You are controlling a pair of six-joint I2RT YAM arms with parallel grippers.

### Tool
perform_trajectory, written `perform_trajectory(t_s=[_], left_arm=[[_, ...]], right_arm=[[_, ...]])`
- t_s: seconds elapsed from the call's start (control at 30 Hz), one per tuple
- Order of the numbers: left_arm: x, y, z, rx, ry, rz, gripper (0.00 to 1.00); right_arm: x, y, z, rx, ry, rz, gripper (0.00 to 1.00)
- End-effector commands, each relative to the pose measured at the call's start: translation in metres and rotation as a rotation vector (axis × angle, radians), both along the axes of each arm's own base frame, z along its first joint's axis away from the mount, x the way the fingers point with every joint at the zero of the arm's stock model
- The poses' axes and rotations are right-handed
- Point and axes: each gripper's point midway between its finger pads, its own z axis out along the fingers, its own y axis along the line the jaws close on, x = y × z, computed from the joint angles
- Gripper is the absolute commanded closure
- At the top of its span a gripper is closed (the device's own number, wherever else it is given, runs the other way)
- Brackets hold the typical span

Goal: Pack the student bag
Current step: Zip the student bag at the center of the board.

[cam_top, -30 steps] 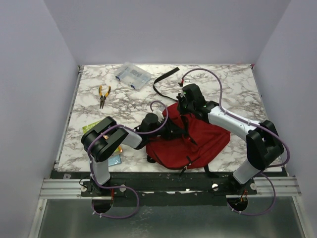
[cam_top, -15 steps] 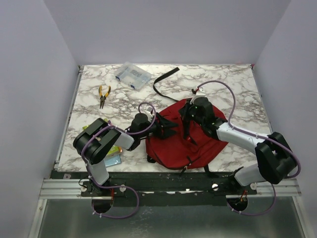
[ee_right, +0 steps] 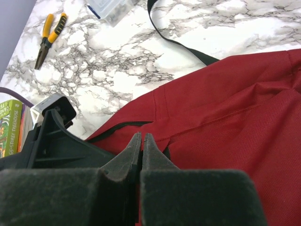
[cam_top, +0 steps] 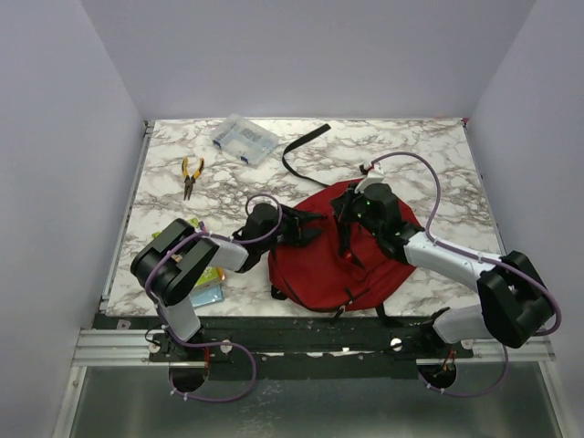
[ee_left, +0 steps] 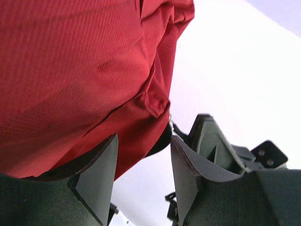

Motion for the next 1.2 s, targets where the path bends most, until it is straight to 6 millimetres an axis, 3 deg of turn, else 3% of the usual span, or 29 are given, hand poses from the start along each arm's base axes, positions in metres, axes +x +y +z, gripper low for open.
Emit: perform_trajectory(t_s=[0.0,0.33,0.63,0.7,0.8,1.0,1.17], left_arm=[[0.027,0.010,-0.007,0.065,0.055,0.140,0.50],[0.047,0.002,-0.019,0.151,0.077,0.148,0.51],[0.050,0.009,-0.036,0.209,0.079,0.135,0.78],[0.054,0.012,-0.031,0.221,0.048,0.138,0.83],[0.060,0.019,-0.021,0.236,-0.005,0.148,1.00],[0.066,0.030,-0.005,0.222,-0.045,0.171,1.00],[0.065,0.025,0.001,0.170,-0.056,0.149,1.00]], right_arm=[[0.000,0.004,0.026,0.049,-0.085,0.022,0.99],[-0.006,0.001,0.027,0.028,-0.107,0.045,0.99],[-0.013,0.000,0.025,0.027,-0.114,0.068,0.99],[-0.014,-0.001,0.024,0.026,-0.112,0.068,0.99],[-0.017,-0.006,0.018,0.016,-0.079,0.047,0.99],[-0.040,-0.026,0.002,0.056,0.022,-0.022,0.99],[-0.061,-0.044,-0.011,0.097,0.079,-0.085,0.99]])
